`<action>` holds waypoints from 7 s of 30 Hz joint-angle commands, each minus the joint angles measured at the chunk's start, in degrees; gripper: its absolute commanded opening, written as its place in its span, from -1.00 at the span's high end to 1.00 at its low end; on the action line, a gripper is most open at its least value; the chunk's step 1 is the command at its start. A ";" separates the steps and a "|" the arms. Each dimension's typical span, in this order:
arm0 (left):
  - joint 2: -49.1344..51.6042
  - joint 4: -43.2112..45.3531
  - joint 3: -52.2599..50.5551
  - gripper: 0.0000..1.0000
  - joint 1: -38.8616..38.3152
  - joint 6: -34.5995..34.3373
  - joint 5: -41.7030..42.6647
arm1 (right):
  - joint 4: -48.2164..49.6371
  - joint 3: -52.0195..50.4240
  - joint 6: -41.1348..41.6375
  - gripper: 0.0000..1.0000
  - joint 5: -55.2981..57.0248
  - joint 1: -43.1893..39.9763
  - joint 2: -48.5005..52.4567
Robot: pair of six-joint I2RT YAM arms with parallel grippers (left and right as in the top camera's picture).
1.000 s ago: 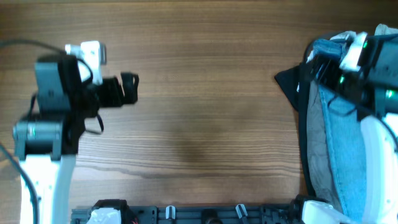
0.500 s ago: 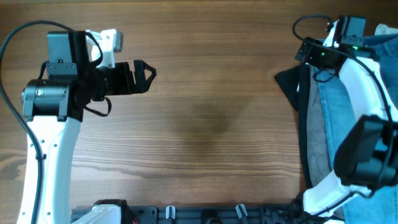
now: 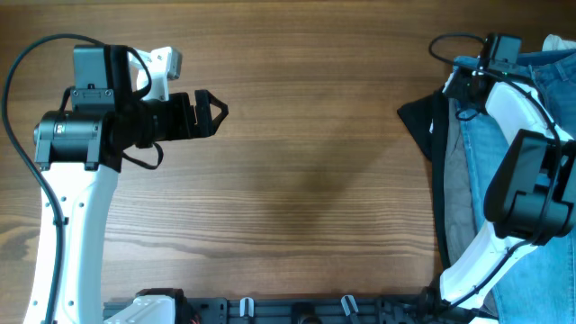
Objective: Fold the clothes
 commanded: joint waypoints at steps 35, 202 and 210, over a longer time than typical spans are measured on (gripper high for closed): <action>0.44 0.02 1.05 -0.97 -0.26 -0.42 1.14 | 0.63 0.44 2.89 0.92 -1.33 -6.51 -7.15; 22.91 -6.64 19.58 0.01 10.27 3.32 -10.54 | -33.79 40.30 14.12 0.91 -7.69 17.49 30.62; 22.91 -9.03 19.58 -0.41 10.40 3.32 -19.37 | -22.18 42.01 4.42 0.74 -12.20 12.46 29.94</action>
